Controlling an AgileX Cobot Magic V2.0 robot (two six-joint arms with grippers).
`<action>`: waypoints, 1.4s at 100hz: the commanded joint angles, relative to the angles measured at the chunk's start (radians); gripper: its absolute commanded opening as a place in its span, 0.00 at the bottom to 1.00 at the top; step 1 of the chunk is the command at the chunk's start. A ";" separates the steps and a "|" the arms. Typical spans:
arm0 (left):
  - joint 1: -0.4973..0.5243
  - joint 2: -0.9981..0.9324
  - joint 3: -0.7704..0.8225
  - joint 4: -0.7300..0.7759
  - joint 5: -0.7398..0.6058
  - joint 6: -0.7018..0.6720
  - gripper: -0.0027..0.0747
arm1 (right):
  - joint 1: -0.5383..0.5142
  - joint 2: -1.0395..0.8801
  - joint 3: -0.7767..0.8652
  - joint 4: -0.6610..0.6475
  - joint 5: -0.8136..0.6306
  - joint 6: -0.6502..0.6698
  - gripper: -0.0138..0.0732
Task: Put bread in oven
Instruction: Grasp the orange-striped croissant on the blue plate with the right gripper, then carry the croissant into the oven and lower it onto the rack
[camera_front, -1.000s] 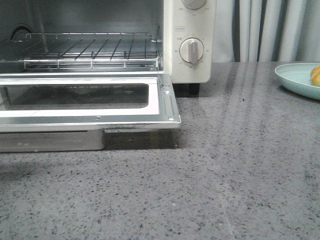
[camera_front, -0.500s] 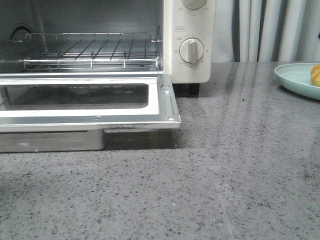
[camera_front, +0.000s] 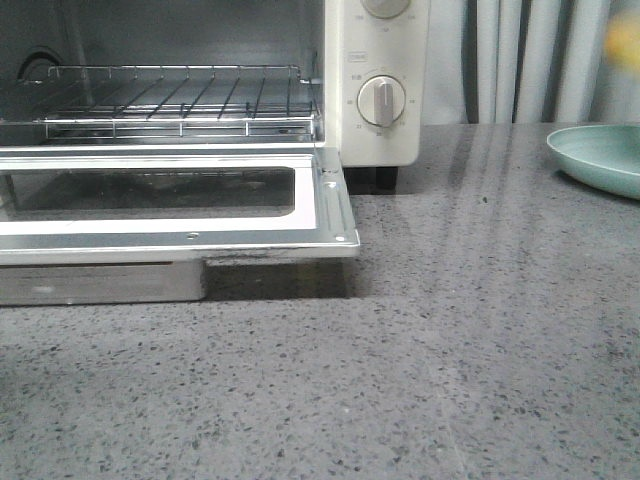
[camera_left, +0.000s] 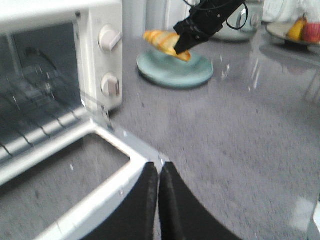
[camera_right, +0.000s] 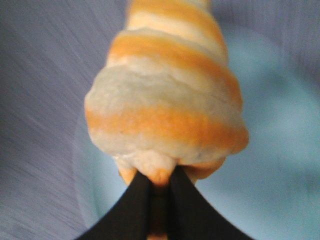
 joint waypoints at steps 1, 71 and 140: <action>0.001 -0.018 -0.061 -0.054 -0.086 0.000 0.01 | 0.072 -0.155 -0.132 0.091 -0.134 -0.011 0.09; 0.001 -0.049 -0.070 -0.024 -0.250 0.000 0.01 | 0.954 0.137 -0.421 0.069 0.124 -0.158 0.09; 0.001 -0.049 -0.070 -0.033 -0.191 0.000 0.01 | 0.927 0.317 -0.421 -0.341 -0.078 0.130 0.48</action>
